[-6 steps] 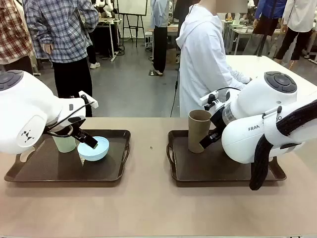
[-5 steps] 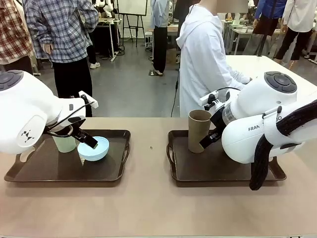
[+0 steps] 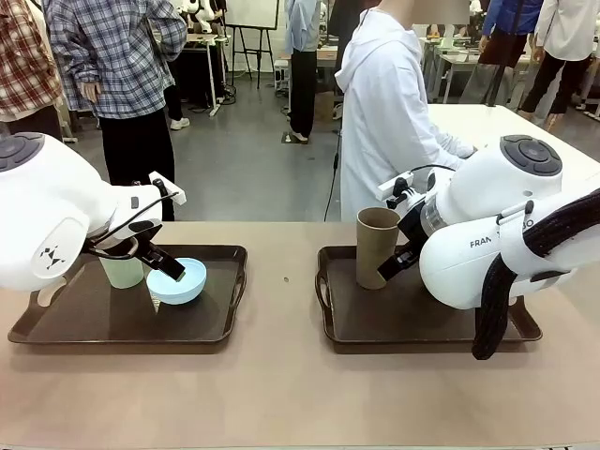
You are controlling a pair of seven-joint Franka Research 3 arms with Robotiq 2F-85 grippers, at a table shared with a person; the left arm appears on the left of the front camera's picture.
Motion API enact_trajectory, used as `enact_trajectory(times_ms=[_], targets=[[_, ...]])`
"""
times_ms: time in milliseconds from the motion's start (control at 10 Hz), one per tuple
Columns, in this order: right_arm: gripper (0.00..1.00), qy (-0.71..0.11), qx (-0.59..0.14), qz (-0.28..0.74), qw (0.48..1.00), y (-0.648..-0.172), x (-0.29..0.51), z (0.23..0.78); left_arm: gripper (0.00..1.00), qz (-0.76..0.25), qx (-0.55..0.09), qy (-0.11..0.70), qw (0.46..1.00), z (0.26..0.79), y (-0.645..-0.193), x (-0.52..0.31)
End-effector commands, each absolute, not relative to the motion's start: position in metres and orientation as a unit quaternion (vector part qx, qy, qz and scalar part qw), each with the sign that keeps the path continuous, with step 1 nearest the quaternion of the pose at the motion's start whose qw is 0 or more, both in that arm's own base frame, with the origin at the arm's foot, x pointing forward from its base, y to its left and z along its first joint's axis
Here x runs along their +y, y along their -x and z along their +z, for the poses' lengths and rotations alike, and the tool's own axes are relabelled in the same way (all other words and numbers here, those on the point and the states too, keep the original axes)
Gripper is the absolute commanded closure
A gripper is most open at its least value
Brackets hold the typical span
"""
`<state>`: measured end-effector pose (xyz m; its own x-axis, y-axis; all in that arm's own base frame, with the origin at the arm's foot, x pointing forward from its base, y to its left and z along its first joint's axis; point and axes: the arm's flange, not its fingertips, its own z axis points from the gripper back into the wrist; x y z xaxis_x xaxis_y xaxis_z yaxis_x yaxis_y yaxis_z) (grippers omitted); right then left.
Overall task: Set up a tray with a mat and arrange the tableware.
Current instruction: Pick up the Picnic Bowl and Reusable plastic cup from the Handle tray in front of the human's position and hold them in the air.
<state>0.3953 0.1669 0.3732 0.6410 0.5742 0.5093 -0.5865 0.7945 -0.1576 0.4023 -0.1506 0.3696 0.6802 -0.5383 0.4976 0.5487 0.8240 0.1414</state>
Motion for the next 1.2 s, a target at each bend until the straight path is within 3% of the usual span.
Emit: enact_trajectory(times_ms=[0,600,700,1000,1100], targets=[[0.0,-0.011,-0.277,0.32,0.906,-0.395,0.167,0.373,0.0,-0.296,-0.268,0.01,0.917,0.37,-0.402,-0.15],[0.0,-0.011,-0.277,0.32,0.906,-0.395,0.167,0.373,0.0,-0.296,-0.268,0.01,0.917,0.37,-0.402,-0.15],[0.0,-0.01,-0.256,0.299,0.919,-0.384,0.164,0.379,0.0,-0.297,-0.268,0.01,0.916,0.37,-0.402,-0.151],[0.0,0.04,-0.178,0.226,0.957,-0.312,0.173,0.428,0.0,-0.271,-0.249,-0.01,0.93,0.438,-0.352,-0.15],[0.0,0.063,-0.157,0.227,0.959,-0.282,0.171,0.443,0.0,-0.274,-0.208,-0.014,0.939,0.451,-0.334,-0.144]])
